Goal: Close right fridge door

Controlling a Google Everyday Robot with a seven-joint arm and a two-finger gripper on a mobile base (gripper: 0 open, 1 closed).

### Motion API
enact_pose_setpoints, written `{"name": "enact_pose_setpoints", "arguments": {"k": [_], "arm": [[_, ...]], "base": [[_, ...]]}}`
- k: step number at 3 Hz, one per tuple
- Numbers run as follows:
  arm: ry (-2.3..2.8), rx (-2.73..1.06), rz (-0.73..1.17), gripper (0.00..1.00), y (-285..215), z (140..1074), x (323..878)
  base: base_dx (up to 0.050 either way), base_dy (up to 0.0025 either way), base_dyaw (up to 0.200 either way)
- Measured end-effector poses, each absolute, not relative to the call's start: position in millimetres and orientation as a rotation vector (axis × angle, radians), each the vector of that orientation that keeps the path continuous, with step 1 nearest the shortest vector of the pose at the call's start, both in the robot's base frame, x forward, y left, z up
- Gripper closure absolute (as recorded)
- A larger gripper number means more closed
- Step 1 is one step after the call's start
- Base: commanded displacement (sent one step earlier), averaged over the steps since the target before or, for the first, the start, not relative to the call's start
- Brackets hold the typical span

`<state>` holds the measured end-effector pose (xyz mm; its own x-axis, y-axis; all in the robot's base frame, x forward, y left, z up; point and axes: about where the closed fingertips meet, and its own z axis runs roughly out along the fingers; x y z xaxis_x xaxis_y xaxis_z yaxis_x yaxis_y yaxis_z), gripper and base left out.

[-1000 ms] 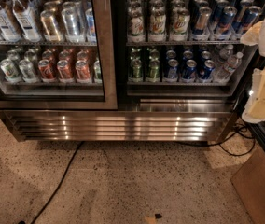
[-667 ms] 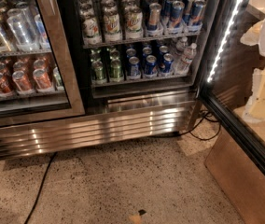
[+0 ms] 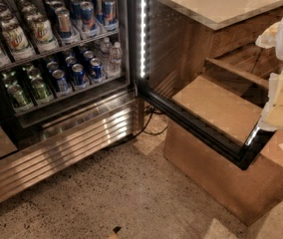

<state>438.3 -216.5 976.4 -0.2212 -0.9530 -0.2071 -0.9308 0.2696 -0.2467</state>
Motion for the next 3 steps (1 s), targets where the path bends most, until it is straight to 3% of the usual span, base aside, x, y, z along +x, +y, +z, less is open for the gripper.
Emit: {"name": "enact_pose_setpoints", "arguments": {"k": [2,3], "arm": [[2.231,-1.724,-0.099,0.0,-216.5,976.4,438.3],[2.231,-1.724,-0.1,0.0,-216.5,976.5,438.3]], "base": [[0.0,0.00002,-0.198],[0.047,0.0,0.0]]}}
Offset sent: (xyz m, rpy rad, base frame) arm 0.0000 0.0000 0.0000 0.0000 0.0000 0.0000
